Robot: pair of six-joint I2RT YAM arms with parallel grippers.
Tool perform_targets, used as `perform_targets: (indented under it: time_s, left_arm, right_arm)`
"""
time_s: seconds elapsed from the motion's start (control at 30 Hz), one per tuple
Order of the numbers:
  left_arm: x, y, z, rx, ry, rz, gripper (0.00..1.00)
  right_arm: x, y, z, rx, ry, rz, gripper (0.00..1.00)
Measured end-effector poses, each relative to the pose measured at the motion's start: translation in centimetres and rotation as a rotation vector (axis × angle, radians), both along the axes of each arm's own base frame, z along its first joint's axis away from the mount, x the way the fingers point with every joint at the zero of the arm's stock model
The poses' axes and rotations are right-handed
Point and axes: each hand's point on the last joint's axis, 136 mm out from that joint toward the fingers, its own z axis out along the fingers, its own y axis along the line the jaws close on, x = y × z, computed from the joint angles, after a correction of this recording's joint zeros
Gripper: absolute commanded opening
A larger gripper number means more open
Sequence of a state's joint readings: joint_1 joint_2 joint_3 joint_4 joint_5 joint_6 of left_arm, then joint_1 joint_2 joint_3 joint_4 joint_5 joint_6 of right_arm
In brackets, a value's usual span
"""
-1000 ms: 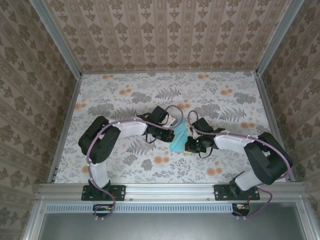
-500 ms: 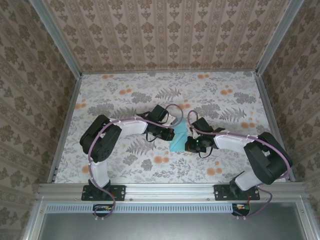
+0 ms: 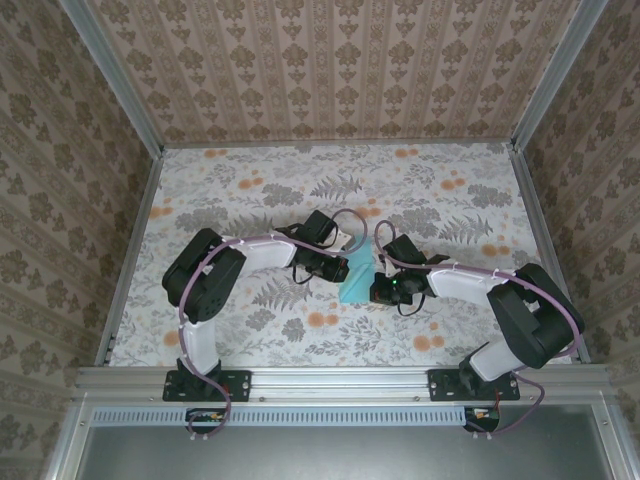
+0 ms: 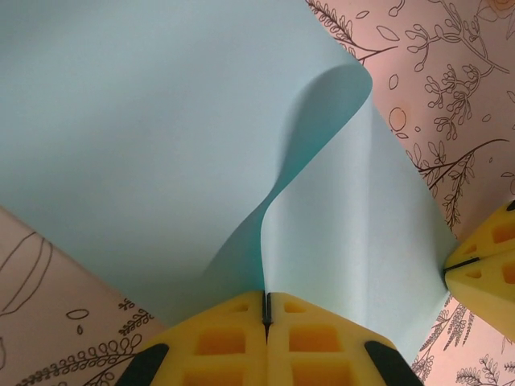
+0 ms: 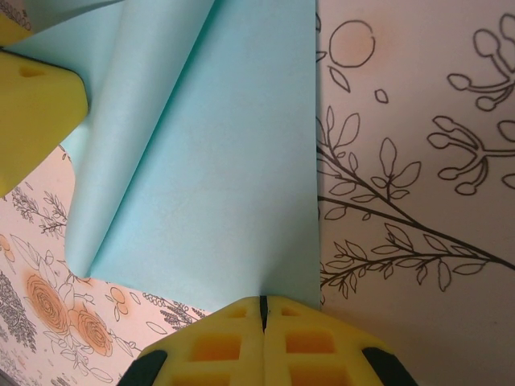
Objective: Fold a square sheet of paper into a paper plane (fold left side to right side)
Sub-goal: Fold the triangle a second time at the center of the table.
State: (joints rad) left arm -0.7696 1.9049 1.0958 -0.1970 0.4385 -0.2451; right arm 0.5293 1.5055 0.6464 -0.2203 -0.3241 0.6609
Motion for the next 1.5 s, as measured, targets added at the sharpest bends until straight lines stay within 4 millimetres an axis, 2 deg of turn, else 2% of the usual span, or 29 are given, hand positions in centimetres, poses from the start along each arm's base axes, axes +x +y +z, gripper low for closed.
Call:
perform_targets:
  time_s: [0.3, 0.4, 0.5, 0.57, 0.67, 0.87, 1.07, 1.5]
  left_arm:
    - [0.1, -0.1, -0.1, -0.001, -0.002, -0.007, 0.02]
    - [0.1, -0.1, -0.1, -0.001, -0.002, -0.007, 0.02]
    - [0.1, -0.1, -0.1, -0.001, -0.002, -0.007, 0.02]
    - [0.1, -0.2, -0.1, -0.001, -0.003, -0.008, 0.02]
    - [0.1, -0.2, -0.1, -0.001, -0.003, -0.008, 0.02]
    - [0.1, -0.2, -0.1, 0.001, -0.004, -0.008, 0.02]
    - [0.0, -0.2, -0.1, 0.001, -0.005, -0.009, 0.02]
    - [0.1, -0.2, -0.1, 0.005, -0.010, -0.013, 0.02]
  right_arm:
    - [0.2, -0.1, 0.2, 0.010, -0.005, -0.002, 0.03]
    - [0.7, -0.5, 1.3, 0.046, -0.029, -0.023, 0.03]
    - [2.0, -0.5, 3.5, 0.116, -0.090, -0.047, 0.03]
    - [3.1, -0.2, 4.8, 0.169, -0.139, -0.058, 0.03]
    - [4.3, 0.7, 5.4, 0.229, -0.162, -0.069, 0.02]
    - [5.7, 2.4, 3.9, 0.273, -0.128, -0.075, 0.02]
    - [6.8, 3.6, 3.7, 0.302, -0.132, -0.067, 0.02]
    - [6.7, 3.8, 1.4, 0.276, -0.086, -0.062, 0.02]
